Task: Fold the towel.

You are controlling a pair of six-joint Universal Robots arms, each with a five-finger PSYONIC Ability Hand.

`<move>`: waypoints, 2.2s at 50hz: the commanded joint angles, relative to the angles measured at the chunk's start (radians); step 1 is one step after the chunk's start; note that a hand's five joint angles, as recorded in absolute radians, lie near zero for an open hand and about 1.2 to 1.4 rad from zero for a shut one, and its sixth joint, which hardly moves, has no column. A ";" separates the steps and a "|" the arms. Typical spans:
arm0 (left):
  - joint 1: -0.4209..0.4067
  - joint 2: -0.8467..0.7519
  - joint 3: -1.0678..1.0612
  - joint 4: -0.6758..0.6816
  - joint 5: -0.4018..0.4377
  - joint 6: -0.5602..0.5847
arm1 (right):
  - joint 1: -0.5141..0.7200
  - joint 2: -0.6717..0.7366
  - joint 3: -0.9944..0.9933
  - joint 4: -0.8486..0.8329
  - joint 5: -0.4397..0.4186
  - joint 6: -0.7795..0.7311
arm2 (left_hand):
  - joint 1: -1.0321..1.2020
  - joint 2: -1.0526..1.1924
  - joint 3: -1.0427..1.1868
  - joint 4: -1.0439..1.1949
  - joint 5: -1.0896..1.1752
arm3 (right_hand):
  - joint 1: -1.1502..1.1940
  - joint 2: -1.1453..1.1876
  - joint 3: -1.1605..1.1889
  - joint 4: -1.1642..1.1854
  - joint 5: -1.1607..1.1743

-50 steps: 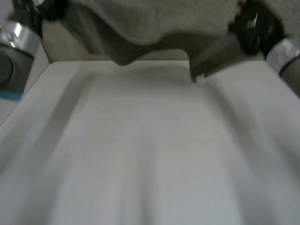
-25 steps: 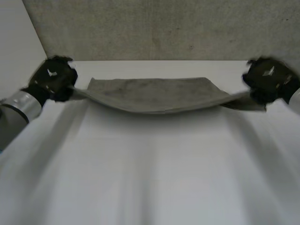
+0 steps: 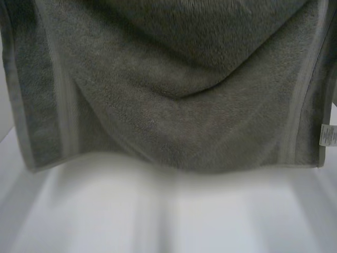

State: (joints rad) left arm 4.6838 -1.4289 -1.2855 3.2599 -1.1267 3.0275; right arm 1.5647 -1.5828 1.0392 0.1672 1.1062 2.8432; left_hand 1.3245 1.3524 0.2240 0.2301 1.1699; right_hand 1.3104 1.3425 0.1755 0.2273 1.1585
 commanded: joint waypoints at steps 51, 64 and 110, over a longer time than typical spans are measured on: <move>0.012 -0.461 -0.124 0.265 0.126 0.134 | 0.042 0.331 0.157 -0.307 -0.106 -0.263 | 0.072 0.044 -0.049 -0.056 0.052 | 0.086 0.054 -0.001 -0.053 0.063; 0.073 -0.434 -0.296 0.204 0.212 0.297 | -0.055 0.276 0.355 -0.264 -0.290 -0.327 | 0.072 0.044 -0.049 -0.056 0.052 | 0.086 0.054 -0.001 -0.053 0.063; 0.049 -0.622 -0.041 -0.109 0.191 0.304 | -0.023 0.510 0.138 0.178 -0.194 -0.544 | 0.072 0.044 -0.049 -0.056 0.052 | 0.086 0.054 -0.001 -0.053 0.063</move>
State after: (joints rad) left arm 4.7507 -1.9743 -1.3999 3.1548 -0.9057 3.3308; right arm 1.5166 -1.1429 1.2329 0.3440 0.8647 2.3225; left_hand 1.3245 1.3524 0.2240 0.2301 1.1717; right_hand 1.3126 1.3428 0.1755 0.2273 1.1586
